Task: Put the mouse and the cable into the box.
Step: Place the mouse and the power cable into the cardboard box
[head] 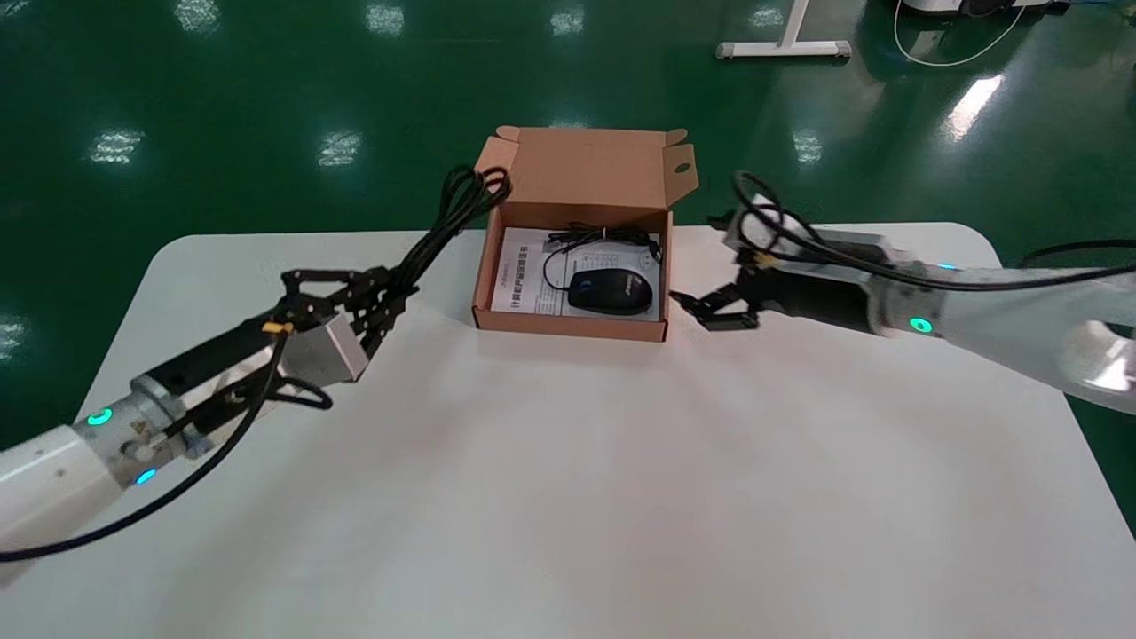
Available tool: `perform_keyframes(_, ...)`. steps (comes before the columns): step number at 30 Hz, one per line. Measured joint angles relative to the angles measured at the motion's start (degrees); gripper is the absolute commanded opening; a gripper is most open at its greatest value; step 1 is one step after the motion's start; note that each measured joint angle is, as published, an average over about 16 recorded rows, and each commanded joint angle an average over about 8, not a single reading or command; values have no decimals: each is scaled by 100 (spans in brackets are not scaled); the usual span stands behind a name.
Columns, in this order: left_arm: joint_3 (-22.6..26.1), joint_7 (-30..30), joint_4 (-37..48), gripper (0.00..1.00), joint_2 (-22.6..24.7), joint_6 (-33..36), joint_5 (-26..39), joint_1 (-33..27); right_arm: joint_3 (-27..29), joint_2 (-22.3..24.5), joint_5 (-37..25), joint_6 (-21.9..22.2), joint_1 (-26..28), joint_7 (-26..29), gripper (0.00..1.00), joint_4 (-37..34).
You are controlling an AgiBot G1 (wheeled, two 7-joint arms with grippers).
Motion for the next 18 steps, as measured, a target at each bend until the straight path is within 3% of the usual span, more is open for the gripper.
perform_keyframes(8,471,774,990,0,704,437,410,-1174,96,690,152,-915,16,12,100,-138)
perform_keyframes(18,652,2505,3089,0,1728,1079,356,-2358,122,798,189,-1015,24,-3,100,-200)
